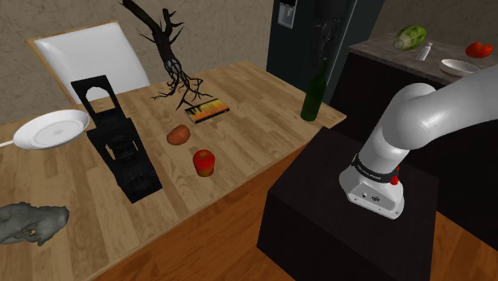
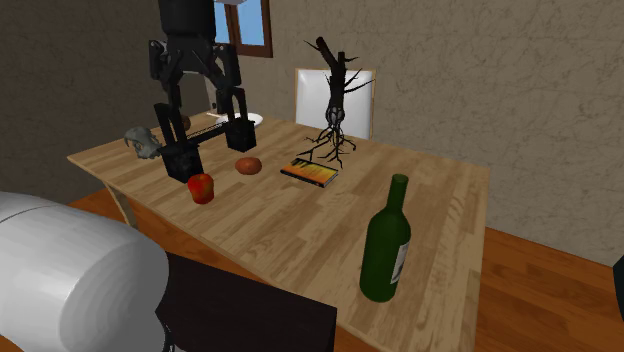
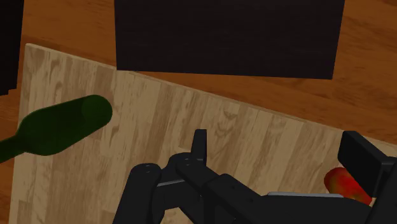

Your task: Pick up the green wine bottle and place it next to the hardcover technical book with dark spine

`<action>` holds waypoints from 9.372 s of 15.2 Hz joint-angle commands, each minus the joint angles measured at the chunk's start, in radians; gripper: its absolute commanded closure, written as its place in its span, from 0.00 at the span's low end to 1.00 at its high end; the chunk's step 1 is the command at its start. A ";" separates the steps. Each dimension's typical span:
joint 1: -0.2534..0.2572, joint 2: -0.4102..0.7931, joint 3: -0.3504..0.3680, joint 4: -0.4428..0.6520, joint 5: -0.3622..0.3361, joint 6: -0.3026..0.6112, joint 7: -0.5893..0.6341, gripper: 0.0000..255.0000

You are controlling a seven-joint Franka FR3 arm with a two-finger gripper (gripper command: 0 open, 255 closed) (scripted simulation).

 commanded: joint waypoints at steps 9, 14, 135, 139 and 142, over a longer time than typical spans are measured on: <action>-0.078 0.088 -0.152 -0.027 -0.123 0.149 -0.141 0.00; -0.121 0.180 -0.247 -0.008 -0.180 0.248 -0.226 0.00; -0.128 0.799 -0.527 1.274 -0.051 -0.359 -0.517 1.00; -0.064 0.704 -0.460 1.075 -0.088 -0.250 -0.394 1.00; -0.032 0.660 -0.416 0.962 -0.097 -0.179 -0.316 1.00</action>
